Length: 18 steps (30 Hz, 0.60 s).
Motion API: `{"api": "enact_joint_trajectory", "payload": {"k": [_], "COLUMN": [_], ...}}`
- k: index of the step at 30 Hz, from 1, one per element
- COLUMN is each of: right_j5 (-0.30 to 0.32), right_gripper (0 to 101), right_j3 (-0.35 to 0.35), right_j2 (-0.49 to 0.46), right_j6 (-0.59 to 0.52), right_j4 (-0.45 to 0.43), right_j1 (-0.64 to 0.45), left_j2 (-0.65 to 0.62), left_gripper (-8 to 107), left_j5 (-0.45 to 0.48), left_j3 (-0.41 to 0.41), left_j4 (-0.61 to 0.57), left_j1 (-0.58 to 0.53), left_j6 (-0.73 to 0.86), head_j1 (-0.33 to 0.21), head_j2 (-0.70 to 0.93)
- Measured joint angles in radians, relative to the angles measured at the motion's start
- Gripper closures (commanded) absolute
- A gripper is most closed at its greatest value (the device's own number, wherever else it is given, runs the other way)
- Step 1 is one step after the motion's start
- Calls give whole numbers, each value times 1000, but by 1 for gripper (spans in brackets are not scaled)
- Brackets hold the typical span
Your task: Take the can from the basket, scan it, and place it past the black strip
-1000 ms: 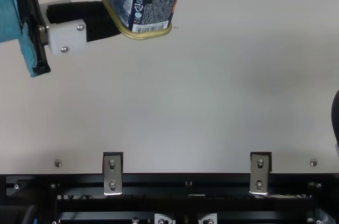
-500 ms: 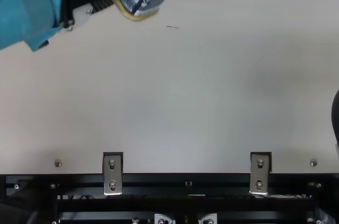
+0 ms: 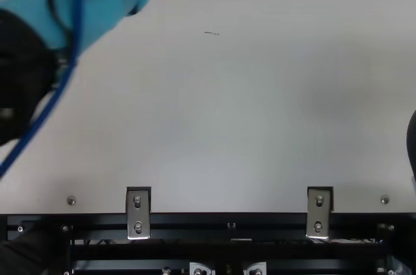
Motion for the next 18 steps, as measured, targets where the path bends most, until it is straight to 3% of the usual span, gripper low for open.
{"api": "enact_joint_trajectory", "payload": {"k": [9, 18], "right_j5": [0, 0], "right_gripper": [0, 0], "right_j3": [0, 0], "right_j2": [0, 0], "right_j6": [0, 0], "right_j4": [0, 0], "right_j1": [0, 0], "left_j2": [70, 72], "left_gripper": [89, 89], "left_j5": [-77, -78], "left_j3": [-12, -12], "left_j4": [259, 296], "left_j1": [-87, -88], "left_j6": [-153, -171], "head_j1": [-5, 56], "head_j2": [-31, -307]}}
